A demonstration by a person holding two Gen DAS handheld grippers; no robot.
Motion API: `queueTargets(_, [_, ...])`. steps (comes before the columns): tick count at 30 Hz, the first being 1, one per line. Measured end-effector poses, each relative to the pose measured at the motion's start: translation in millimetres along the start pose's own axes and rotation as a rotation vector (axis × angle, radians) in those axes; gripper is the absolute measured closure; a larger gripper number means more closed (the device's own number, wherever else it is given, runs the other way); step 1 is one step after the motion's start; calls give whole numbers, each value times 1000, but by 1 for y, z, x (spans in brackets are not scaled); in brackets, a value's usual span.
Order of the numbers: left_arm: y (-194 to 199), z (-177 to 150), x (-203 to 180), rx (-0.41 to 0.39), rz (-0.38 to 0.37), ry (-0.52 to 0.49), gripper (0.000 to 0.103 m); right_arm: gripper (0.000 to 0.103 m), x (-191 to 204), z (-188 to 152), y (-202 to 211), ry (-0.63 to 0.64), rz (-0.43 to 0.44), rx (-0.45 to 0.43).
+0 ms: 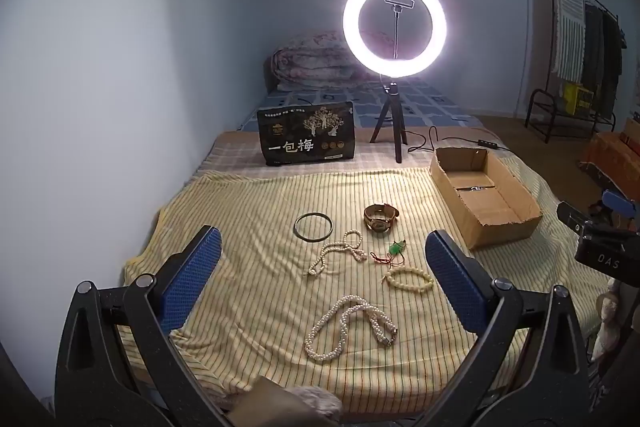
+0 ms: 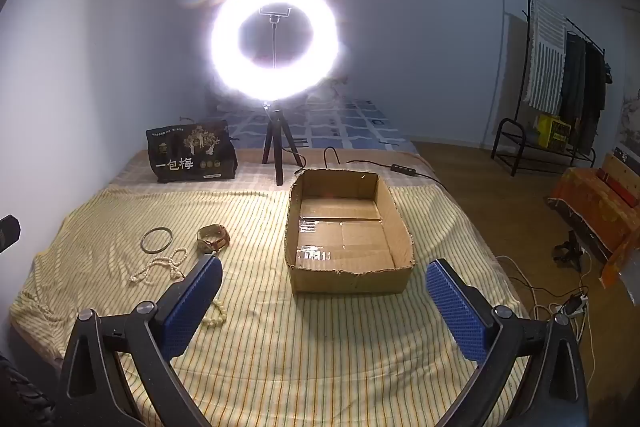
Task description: Organize jewelry
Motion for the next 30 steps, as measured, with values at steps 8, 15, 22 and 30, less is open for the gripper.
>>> queueTargets(8, [0, 1, 0, -9, 16, -21, 0, 0, -1, -1, 0, -1, -3, 6])
queueTargets(15, [1, 7, 1, -12, 14, -12, 0, 0, 1, 1, 2, -2, -2, -3])
queueTargets(22, [6, 12, 1, -23, 11, -11, 0, 0, 0, 4, 0, -1, 1, -2])
queueTargets(30, [7, 13, 1, -26, 8, -9, 0, 0, 0, 2, 0, -2, 1, -3])
Point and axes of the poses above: each gripper's, at about its wrist camera, not at the fingertips, and y roughly against the way its jaws point, x to its left, z to its top, the point moved 10 cm from there along -y, roughly the way its jaws point, and after that the axes turned 5 degrees about -z, right-handed, at the moved point
